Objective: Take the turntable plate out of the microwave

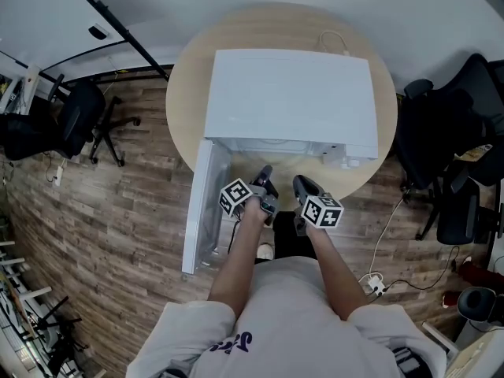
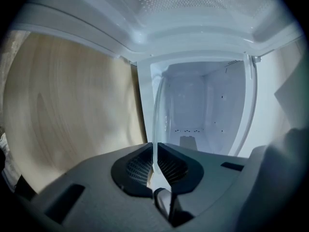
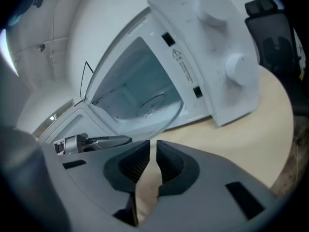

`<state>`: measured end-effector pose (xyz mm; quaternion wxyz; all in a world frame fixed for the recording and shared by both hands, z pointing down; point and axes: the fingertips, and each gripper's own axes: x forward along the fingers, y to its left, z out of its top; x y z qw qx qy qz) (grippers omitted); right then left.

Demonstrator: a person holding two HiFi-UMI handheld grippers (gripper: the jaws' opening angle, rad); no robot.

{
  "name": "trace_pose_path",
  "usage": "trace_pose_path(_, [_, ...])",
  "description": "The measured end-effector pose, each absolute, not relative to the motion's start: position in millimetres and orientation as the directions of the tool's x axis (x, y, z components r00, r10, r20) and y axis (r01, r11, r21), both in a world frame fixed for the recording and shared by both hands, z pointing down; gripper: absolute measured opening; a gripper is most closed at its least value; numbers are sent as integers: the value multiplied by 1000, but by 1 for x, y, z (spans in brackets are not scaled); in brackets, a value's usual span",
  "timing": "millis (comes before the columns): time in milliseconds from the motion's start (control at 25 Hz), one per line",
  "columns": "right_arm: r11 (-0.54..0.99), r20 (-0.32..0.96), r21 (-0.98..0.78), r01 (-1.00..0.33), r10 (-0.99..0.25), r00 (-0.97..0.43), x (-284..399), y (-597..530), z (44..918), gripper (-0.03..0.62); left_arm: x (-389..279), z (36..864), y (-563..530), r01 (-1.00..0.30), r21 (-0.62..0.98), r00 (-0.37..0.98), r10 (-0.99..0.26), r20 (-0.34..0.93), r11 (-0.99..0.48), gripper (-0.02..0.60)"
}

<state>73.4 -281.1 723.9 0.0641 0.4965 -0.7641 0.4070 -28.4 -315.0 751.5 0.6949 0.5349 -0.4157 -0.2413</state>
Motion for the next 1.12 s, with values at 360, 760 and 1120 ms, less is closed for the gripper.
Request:
trace_pose_path(360, [120, 99, -948, -296, -771, -630, 61, -292, 728, 250, -26, 742, -301, -121, 945, 553, -770, 318, 304, 35])
trace_pose_path(760, [-25, 99, -989, -146, -849, -519, 62, -328, 747, 250, -27, 737, -278, -131, 941, 572, -752, 328, 312, 35])
trace_pose_path(1120, [-39, 66, -997, -66, -866, -495, 53, -361, 737, 212, -27, 736, -270, -129, 944, 587, -744, 320, 304, 35])
